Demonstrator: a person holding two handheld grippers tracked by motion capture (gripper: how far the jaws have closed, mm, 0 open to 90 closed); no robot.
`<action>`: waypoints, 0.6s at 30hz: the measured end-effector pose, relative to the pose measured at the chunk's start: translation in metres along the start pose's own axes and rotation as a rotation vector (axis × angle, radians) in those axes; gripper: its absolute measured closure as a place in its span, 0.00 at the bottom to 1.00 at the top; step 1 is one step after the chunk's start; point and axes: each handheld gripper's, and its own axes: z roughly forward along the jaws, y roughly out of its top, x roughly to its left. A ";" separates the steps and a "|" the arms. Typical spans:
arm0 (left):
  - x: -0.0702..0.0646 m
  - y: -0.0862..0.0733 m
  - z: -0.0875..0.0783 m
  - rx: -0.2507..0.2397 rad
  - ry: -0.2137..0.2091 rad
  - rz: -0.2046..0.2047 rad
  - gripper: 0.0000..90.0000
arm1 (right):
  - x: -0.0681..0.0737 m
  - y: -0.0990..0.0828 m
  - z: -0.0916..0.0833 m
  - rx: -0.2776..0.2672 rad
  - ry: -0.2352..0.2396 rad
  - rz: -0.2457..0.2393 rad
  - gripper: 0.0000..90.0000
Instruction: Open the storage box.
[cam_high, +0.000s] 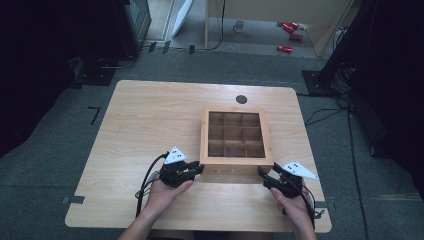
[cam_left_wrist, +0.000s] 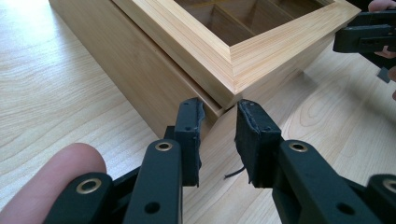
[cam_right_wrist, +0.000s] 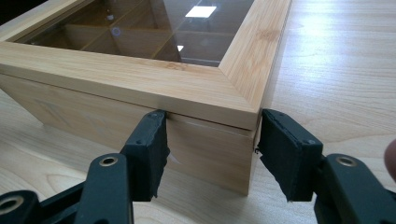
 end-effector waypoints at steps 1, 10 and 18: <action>0.000 0.000 0.000 -0.001 -0.001 -0.001 0.80 | 0.000 0.000 0.000 -0.002 0.000 0.000 0.48; 0.001 0.000 -0.001 -0.007 -0.010 -0.004 0.79 | 0.002 0.001 0.000 -0.004 -0.011 -0.010 0.48; -0.002 -0.001 0.000 -0.025 -0.020 0.015 0.71 | 0.004 0.002 -0.001 -0.013 -0.029 -0.031 0.49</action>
